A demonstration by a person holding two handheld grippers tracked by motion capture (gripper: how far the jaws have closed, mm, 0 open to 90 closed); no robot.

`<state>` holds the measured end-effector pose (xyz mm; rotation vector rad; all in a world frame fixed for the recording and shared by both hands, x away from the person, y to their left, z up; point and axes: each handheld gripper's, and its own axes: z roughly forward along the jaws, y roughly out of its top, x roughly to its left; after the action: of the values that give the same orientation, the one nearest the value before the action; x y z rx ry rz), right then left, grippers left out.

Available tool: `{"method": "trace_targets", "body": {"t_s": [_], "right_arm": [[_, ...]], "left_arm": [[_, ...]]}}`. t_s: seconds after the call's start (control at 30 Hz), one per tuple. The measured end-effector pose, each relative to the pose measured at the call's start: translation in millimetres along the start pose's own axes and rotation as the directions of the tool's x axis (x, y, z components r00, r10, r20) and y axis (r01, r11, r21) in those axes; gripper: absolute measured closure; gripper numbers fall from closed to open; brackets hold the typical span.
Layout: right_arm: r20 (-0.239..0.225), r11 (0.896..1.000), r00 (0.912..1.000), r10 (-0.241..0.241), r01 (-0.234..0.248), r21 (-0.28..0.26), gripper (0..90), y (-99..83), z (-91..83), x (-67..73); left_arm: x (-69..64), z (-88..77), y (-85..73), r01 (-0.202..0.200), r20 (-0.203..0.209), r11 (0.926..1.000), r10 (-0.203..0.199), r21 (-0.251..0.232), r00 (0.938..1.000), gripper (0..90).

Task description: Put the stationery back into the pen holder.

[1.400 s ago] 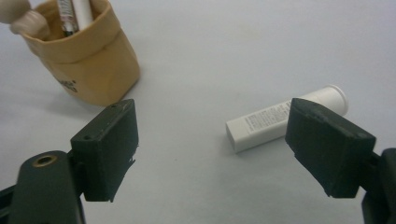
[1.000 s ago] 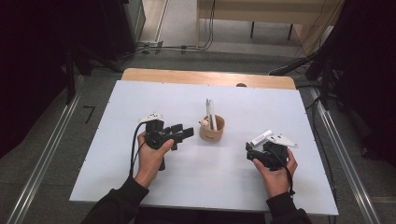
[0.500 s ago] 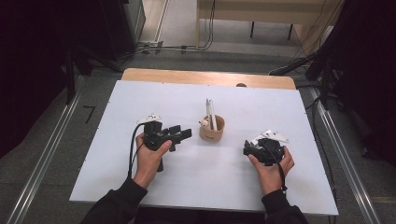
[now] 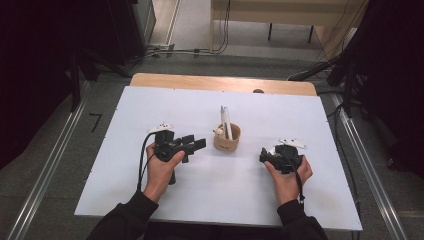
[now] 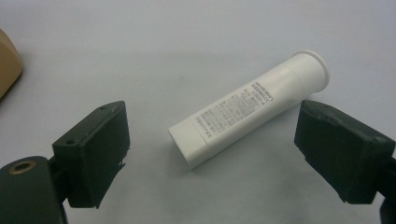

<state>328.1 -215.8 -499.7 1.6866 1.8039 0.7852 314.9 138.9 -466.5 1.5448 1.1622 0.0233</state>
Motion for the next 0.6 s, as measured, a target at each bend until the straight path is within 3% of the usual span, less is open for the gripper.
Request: {"method": "trace_targets", "body": {"t_s": [0.6], "right_arm": [[0.029, 1.000, 0.9995, 0.014, -0.014, 0.004, 10.8, 0.3, 8.5, -0.4]], "left_arm": [[0.0, 1.2, -1.6, 0.002, 0.002, 1.0000, -0.002, 0.006, 1.0000, 33.2]]}}
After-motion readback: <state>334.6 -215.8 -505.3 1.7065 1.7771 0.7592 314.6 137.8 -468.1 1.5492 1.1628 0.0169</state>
